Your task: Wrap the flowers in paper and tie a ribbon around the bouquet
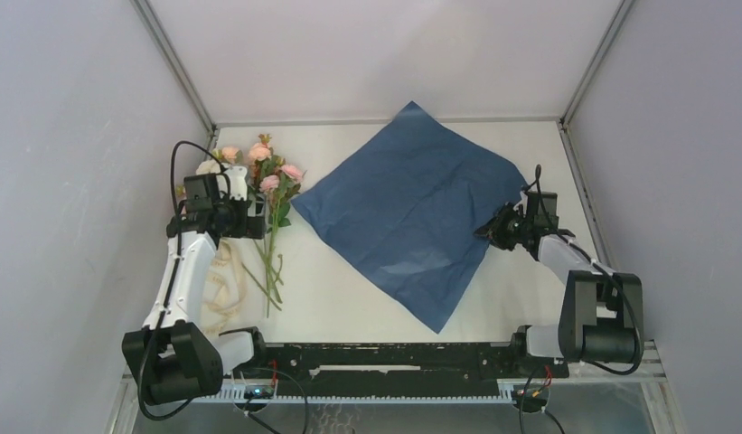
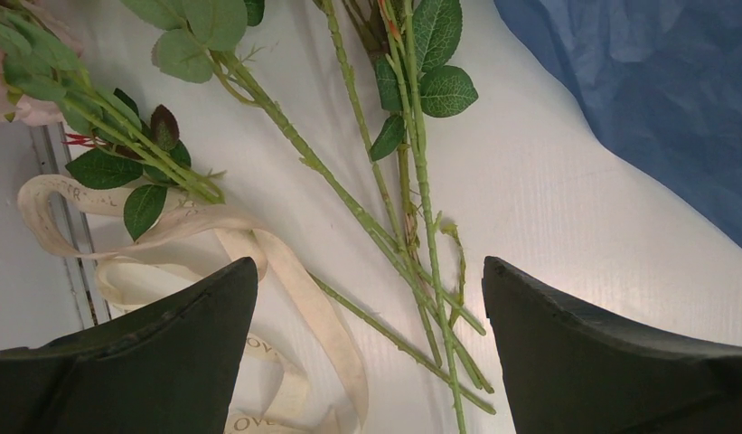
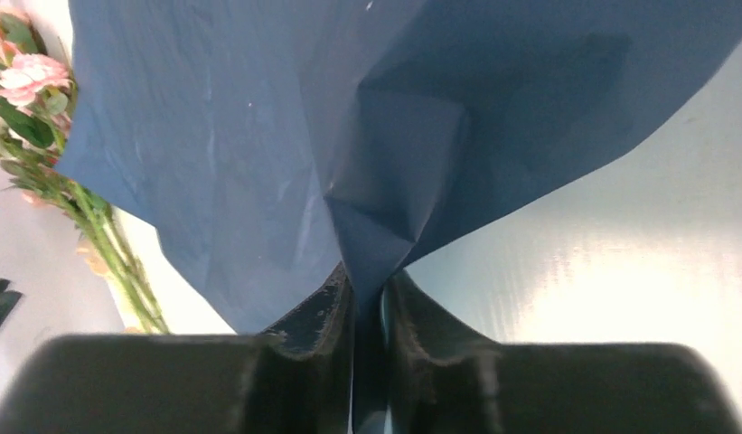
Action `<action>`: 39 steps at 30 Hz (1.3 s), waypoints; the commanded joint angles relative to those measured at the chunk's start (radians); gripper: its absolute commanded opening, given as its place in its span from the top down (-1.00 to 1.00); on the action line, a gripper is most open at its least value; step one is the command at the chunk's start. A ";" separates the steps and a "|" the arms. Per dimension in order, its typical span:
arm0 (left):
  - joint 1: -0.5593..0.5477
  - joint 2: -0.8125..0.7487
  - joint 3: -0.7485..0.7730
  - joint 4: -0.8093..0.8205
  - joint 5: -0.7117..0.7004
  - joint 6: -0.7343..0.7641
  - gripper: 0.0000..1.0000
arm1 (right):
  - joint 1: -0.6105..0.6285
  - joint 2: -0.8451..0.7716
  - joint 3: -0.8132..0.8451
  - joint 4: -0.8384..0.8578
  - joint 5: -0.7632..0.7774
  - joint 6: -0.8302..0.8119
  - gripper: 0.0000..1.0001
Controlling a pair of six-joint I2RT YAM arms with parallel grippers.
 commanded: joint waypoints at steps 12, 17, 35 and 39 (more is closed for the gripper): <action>-0.121 0.035 -0.019 0.033 -0.141 -0.008 -0.74 | -0.010 -0.631 -0.010 -0.107 0.640 -0.054 -0.15; -0.202 0.165 0.063 0.049 -0.140 0.002 -0.52 | 0.007 -0.657 0.009 -0.039 0.546 -0.086 -0.03; -0.236 0.574 0.216 0.073 -0.254 -0.069 0.36 | 0.138 -0.446 0.108 -0.059 0.546 -0.195 -0.02; -0.236 0.579 0.216 0.074 -0.254 -0.076 0.40 | 0.140 -0.444 0.108 -0.056 0.537 -0.194 -0.02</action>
